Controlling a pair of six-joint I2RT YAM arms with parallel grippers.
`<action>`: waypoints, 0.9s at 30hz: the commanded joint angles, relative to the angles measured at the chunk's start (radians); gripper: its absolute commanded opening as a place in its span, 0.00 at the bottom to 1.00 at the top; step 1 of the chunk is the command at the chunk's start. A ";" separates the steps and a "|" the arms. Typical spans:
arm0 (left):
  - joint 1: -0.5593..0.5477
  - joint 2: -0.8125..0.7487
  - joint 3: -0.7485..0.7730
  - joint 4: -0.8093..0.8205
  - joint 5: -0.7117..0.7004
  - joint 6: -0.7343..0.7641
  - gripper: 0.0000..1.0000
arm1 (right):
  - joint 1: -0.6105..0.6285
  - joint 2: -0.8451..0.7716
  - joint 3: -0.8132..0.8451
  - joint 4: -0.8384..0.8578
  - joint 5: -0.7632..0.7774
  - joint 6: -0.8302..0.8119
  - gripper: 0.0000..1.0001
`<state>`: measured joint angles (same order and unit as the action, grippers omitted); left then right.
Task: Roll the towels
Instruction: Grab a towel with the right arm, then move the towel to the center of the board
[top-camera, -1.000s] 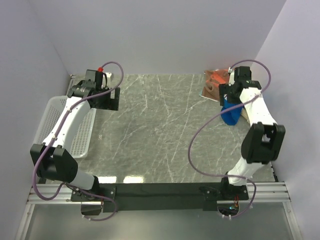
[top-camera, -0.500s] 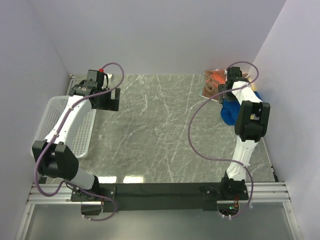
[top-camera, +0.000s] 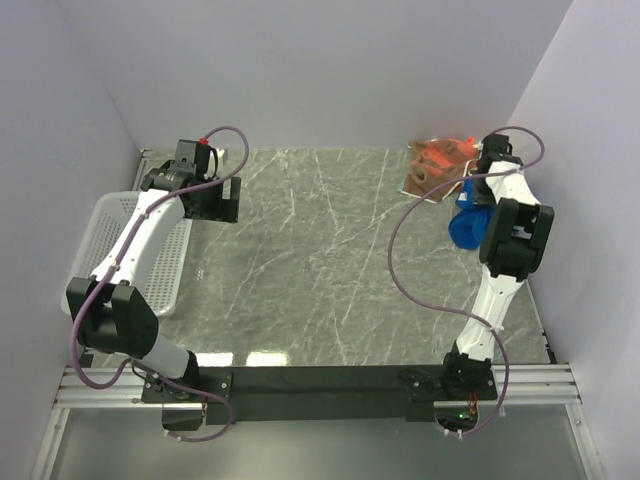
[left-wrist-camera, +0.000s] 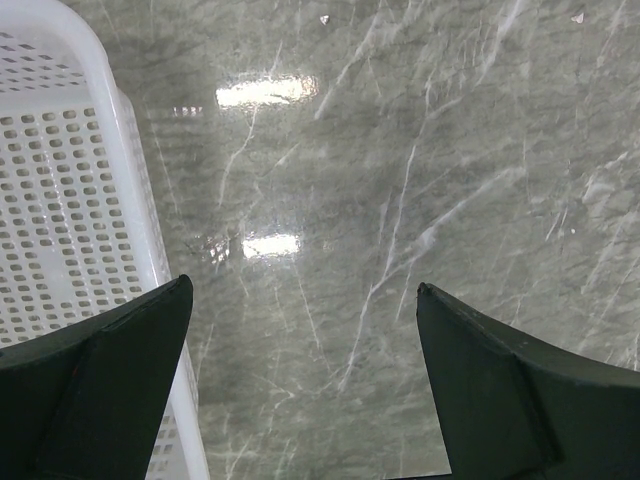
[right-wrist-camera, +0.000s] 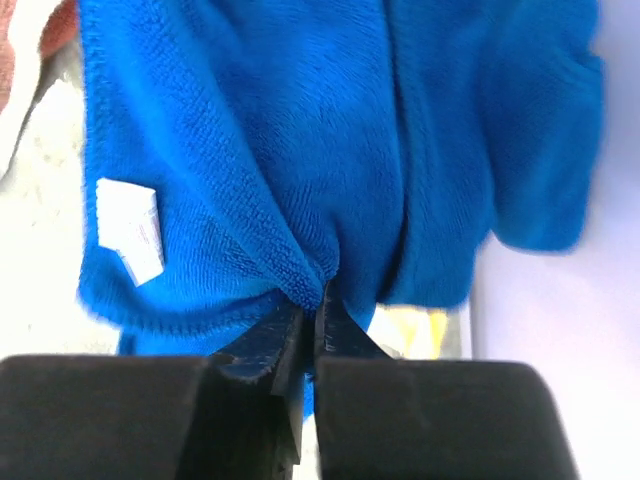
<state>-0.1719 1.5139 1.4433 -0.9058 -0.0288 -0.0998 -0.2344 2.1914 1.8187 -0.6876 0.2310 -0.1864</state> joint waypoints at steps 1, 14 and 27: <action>-0.003 0.005 0.035 -0.002 -0.013 -0.028 1.00 | -0.011 -0.146 0.065 -0.042 -0.048 -0.018 0.00; -0.003 -0.001 0.057 -0.005 -0.010 -0.028 1.00 | -0.039 -0.331 0.384 -0.193 -0.096 -0.084 0.00; 0.043 -0.058 0.118 0.028 0.170 0.005 1.00 | 0.176 -0.671 0.271 -0.257 -0.534 0.010 0.00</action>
<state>-0.1566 1.5158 1.4990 -0.9070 0.0467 -0.1074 -0.1646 1.6501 2.1784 -0.9497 -0.1280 -0.2131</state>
